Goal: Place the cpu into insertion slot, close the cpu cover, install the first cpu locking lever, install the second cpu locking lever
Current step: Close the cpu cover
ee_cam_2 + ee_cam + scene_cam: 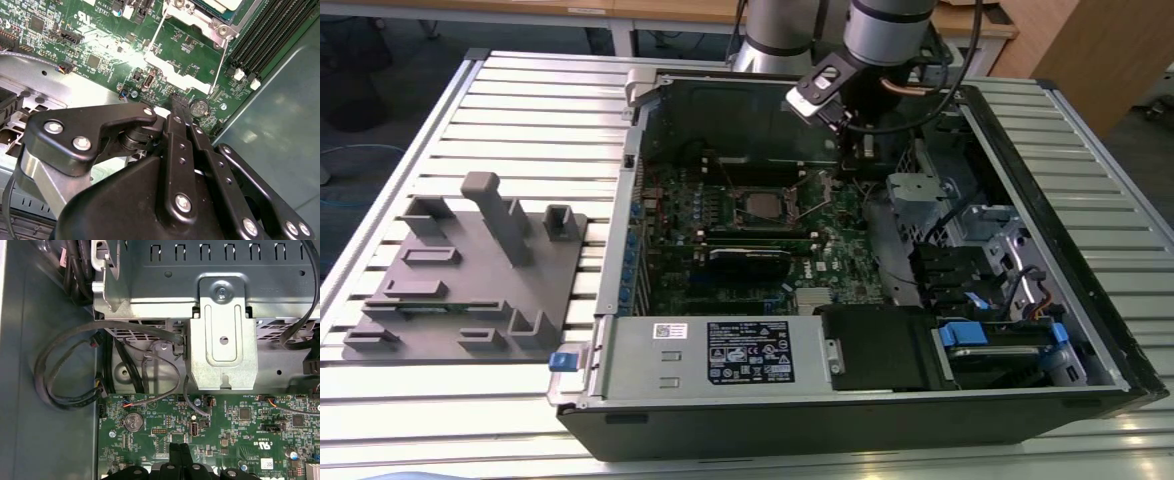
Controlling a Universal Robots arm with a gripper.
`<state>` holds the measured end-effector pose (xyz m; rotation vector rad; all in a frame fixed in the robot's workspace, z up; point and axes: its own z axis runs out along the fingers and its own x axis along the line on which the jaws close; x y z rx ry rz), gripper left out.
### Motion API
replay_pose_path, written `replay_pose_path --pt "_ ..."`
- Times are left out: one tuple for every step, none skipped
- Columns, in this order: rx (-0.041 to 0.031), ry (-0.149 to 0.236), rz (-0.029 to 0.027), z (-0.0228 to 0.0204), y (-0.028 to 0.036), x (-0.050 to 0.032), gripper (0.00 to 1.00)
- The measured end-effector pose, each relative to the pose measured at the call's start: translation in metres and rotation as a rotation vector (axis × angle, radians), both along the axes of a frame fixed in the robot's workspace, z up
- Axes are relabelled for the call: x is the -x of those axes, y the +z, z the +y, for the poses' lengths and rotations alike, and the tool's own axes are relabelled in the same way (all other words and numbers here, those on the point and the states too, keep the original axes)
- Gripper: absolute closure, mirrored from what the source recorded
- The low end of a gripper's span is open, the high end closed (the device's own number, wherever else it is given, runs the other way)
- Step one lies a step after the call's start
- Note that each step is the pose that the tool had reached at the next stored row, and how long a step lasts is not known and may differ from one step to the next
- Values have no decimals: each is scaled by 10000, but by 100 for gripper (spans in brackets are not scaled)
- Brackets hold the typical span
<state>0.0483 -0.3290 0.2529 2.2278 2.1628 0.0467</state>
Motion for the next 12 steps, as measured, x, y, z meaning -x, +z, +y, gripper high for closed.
replay_pose_path --pt "4 0 1 0 -3 0 90" --pt "2 0 1 0 -8 0 90" --pt "2 0 1 0 -12 0 90" --pt "2 0 1 -1 -16 0 90" --pt "3 0 1 -1 -21 0 90" --pt "3 -1 1 -1 -26 0 90" --pt "2 -1 1 -1 -31 0 90" --pt "3 -1 1 -2 -35 0 90" --pt "3 -1 1 -2 -40 0 90" --pt "3 0 1 -2 -44 0 90" --pt "2 -1 1 -3 -49 0 90" --pt "3 -1 1 -3 -54 0 90"
